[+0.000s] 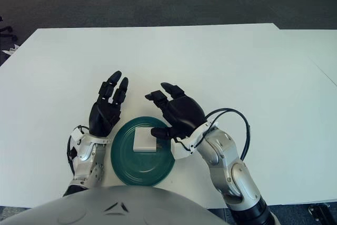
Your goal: Put the charger into the plate.
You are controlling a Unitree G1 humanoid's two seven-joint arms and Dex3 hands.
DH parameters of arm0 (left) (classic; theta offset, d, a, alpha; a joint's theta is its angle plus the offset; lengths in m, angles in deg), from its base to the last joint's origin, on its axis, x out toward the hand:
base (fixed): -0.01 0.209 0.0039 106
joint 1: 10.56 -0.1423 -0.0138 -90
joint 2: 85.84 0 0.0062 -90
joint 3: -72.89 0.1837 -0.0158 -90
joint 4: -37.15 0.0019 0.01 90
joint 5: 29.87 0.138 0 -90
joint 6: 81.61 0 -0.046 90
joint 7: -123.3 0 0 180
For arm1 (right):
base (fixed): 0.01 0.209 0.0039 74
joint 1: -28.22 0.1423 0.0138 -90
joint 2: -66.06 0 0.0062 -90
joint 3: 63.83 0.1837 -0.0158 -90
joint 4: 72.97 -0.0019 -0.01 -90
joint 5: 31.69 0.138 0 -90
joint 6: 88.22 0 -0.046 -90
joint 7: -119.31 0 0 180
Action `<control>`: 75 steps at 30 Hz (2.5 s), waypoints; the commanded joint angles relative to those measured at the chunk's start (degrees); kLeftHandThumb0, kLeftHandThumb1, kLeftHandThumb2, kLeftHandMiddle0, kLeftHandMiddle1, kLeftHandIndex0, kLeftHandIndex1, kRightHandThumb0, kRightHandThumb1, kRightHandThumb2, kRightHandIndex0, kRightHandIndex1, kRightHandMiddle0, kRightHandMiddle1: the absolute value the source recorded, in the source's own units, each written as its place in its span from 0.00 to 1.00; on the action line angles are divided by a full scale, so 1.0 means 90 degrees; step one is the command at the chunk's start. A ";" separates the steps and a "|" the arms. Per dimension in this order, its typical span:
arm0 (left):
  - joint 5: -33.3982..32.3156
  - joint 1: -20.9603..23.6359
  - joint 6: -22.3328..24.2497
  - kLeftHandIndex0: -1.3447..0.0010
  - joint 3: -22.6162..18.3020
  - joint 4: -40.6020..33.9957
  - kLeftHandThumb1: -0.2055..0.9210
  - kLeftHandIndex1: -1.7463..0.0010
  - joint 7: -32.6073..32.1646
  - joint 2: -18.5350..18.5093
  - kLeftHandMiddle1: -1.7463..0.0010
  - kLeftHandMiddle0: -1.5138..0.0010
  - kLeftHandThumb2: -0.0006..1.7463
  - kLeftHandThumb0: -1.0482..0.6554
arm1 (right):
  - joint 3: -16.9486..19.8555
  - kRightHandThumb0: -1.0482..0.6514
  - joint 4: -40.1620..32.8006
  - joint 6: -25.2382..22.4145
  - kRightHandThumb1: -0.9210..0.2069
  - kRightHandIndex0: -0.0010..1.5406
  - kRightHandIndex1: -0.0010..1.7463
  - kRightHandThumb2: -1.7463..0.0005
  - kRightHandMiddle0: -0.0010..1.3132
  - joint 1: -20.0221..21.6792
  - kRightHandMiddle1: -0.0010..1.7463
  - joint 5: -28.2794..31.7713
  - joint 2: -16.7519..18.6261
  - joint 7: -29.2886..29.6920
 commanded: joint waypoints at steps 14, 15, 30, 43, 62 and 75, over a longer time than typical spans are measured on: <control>-0.0153 -0.0069 -0.0300 1.00 -0.0089 0.1048 1.00 0.64 0.0063 0.0704 1.00 0.86 0.67 0.04 | 0.1273 0.00 0.0446 -0.1102 0.00 0.20 0.01 0.48 0.00 0.0735 0.34 0.1694 0.0839 0.0252; -0.0163 -0.0061 -0.0307 1.00 -0.0096 0.1063 1.00 0.64 0.0072 0.0699 1.00 0.86 0.67 0.04 | 0.1397 0.00 0.0475 -0.1244 0.00 0.21 0.01 0.48 0.00 0.0742 0.33 0.1920 0.0989 0.0333; -0.0378 -0.0121 -0.0235 1.00 -0.0184 0.0932 1.00 0.64 0.0240 0.0533 1.00 0.86 0.67 0.04 | 0.3255 0.05 0.2068 -0.0078 0.00 0.26 0.02 0.48 0.02 -0.0636 0.47 0.5128 0.3600 0.3081; -0.0616 -0.0288 -0.0112 1.00 -0.0340 0.0691 1.00 0.64 0.0532 0.0386 1.00 0.86 0.67 0.04 | 0.2360 0.06 0.2612 0.0752 0.00 0.29 0.02 0.51 0.06 -0.1131 0.51 0.5456 0.3432 0.3778; -0.0666 -0.0821 0.0063 1.00 -0.0250 0.0021 1.00 0.64 0.0625 0.0302 1.00 0.86 0.67 0.04 | 0.1741 0.09 0.3487 0.2085 0.00 0.24 0.00 0.49 0.01 -0.1811 0.49 0.5423 0.2737 0.3276; -0.0603 -0.1122 0.0131 1.00 -0.0137 -0.0332 1.00 0.64 0.0598 0.0313 1.00 0.86 0.67 0.04 | 0.1742 0.10 0.3466 0.2287 0.00 0.23 0.00 0.48 0.00 -0.2159 0.46 0.5581 0.2395 0.2968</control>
